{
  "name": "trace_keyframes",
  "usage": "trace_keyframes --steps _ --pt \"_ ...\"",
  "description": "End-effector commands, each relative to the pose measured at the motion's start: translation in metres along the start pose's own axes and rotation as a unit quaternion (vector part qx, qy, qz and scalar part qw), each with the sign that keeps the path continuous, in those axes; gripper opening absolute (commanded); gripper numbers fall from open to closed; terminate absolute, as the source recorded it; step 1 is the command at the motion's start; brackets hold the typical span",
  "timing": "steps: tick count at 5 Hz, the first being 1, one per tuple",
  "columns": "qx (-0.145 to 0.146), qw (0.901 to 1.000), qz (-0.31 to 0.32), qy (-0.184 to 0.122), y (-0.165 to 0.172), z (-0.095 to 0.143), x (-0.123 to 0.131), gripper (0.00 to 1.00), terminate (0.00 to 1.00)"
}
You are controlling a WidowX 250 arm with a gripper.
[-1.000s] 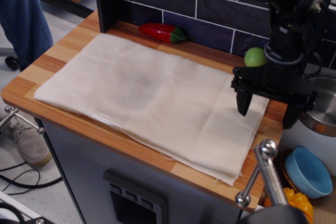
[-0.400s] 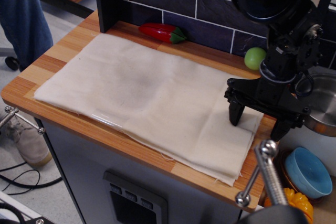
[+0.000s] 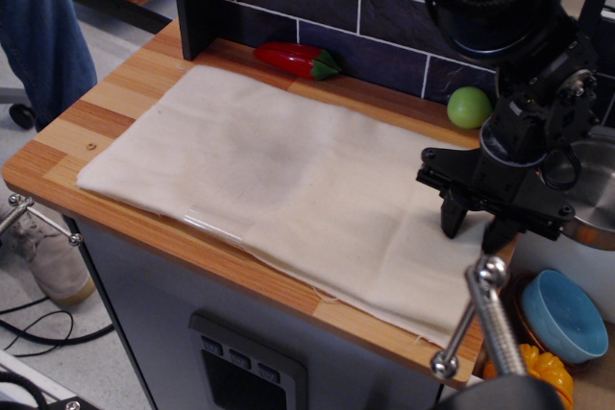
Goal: Fold cloth in half
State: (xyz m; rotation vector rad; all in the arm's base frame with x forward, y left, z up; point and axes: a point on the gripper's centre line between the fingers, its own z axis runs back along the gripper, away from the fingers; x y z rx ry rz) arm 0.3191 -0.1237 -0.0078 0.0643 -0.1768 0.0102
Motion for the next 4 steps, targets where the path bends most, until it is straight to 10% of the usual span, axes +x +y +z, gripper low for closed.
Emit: trace_keyframes --steps 1,4 --pt "-0.019 0.9995 0.022 -0.008 0.040 0.020 0.014 0.00 0.00" --pt "-0.147 0.9864 0.075 0.000 0.146 0.118 0.070 0.00 0.00"
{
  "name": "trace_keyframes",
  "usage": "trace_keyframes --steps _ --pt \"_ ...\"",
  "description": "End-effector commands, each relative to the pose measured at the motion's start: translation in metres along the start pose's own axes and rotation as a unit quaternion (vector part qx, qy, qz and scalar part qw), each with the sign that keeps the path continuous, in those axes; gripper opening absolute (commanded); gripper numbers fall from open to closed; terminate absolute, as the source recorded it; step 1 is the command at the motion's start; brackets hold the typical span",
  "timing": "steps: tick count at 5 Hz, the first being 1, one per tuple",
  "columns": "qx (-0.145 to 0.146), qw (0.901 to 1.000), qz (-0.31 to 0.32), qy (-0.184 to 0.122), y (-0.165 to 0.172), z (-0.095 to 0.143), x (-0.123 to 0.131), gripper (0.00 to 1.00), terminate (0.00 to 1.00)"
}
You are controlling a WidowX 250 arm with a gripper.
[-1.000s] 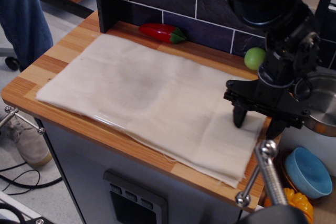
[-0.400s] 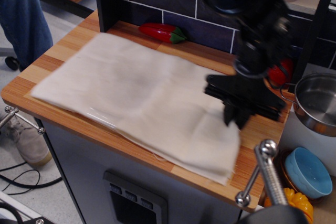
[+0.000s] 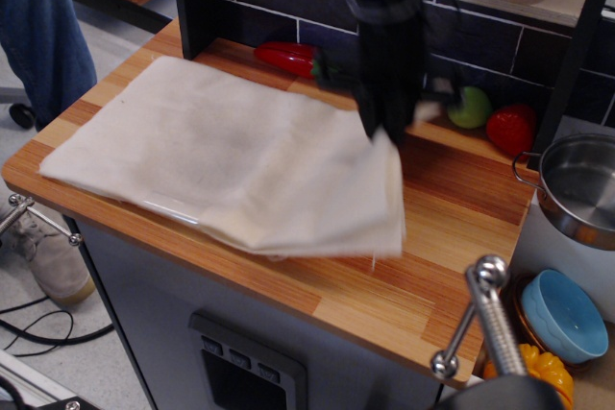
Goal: Fold cloth in half
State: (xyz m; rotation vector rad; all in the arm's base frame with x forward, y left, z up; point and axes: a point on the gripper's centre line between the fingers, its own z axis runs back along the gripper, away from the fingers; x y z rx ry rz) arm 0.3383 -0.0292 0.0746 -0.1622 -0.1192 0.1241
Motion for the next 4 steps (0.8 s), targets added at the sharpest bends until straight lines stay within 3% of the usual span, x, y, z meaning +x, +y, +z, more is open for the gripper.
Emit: trace_keyframes --steps 1,2,3,4 --pt "-0.060 0.9979 -0.018 -0.015 0.070 0.086 0.043 0.00 0.00" --pt "-0.071 0.9956 -0.049 0.036 0.109 0.103 0.045 0.00 0.00" --pt "-0.055 0.9926 -0.099 0.044 0.138 0.100 0.026 0.00 0.00" --pt "-0.005 0.9952 -0.078 0.058 0.166 0.085 0.014 1.00 0.00"
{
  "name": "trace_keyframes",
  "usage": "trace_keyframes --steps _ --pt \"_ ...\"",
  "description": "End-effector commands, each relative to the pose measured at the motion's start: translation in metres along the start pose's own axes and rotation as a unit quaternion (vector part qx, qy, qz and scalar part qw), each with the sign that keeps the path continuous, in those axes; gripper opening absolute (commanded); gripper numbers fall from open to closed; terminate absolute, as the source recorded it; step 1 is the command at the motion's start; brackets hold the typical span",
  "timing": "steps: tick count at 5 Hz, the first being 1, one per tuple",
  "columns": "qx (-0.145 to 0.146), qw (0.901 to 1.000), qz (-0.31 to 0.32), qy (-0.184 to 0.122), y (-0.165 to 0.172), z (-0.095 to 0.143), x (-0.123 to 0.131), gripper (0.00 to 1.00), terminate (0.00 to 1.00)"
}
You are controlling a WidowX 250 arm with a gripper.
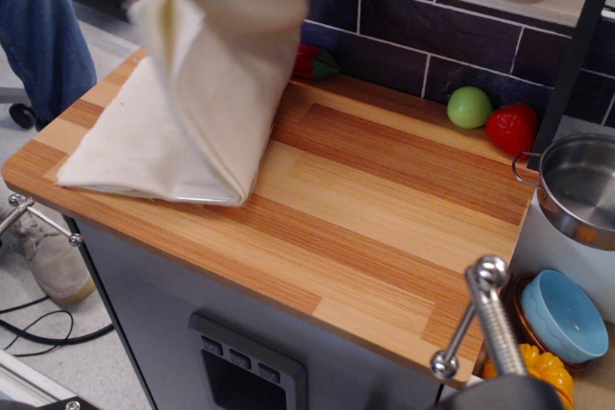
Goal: Fold cloth in half
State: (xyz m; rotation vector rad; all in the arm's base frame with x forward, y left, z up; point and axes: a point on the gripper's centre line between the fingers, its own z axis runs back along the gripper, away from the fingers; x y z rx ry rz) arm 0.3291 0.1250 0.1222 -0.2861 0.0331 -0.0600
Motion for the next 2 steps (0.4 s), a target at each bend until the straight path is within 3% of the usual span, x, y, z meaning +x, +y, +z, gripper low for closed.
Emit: trace_keyframes --steps 1,2 --pt "0.089 0.9955 -0.012 -0.031 0.0385 0.0142 -0.0273 1.00 0.00" --pt "0.089 0.9955 -0.012 -0.031 0.0385 0.0142 -0.0273 1.00 1.00"
